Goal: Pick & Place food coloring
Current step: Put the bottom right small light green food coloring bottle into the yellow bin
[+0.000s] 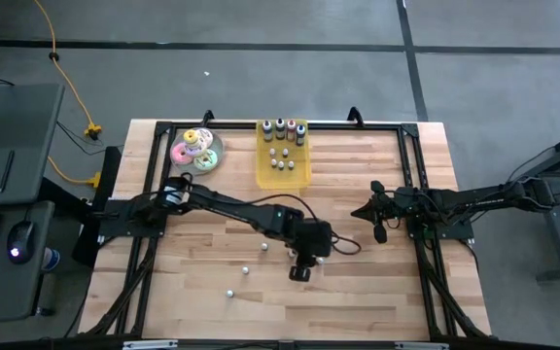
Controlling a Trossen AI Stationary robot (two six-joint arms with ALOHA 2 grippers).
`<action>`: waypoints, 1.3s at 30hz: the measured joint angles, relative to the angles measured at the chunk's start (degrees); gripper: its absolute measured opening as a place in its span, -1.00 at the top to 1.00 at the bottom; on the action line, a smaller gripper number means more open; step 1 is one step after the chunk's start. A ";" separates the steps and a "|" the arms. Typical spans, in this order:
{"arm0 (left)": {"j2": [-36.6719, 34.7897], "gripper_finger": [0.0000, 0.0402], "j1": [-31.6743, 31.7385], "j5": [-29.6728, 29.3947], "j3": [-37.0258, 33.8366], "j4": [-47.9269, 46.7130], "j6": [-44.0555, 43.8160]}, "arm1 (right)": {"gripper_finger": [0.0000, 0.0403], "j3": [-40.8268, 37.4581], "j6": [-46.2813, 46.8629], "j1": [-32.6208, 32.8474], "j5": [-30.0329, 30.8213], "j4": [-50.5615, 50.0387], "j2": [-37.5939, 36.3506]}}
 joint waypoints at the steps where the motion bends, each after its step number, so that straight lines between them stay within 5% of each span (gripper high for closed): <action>1: 0.05 0.46 -0.17 -0.58 -0.05 -0.41 0.23 | 1.00 0.01 0.00 0.00 -0.01 -0.02 0.00; 14: 2.36 0.43 -0.62 -0.40 -0.50 1.15 2.52 | 1.00 0.01 0.00 -0.02 -0.01 -0.09 0.00; 26: 4.99 -0.17 -1.38 -3.06 -0.07 4.18 2.30 | 1.00 0.01 0.00 0.00 -0.01 0.24 0.00; 39: 4.99 -0.20 -1.30 -7.01 -0.21 4.76 2.28 | 1.00 -0.01 0.00 -0.01 0.00 0.31 0.00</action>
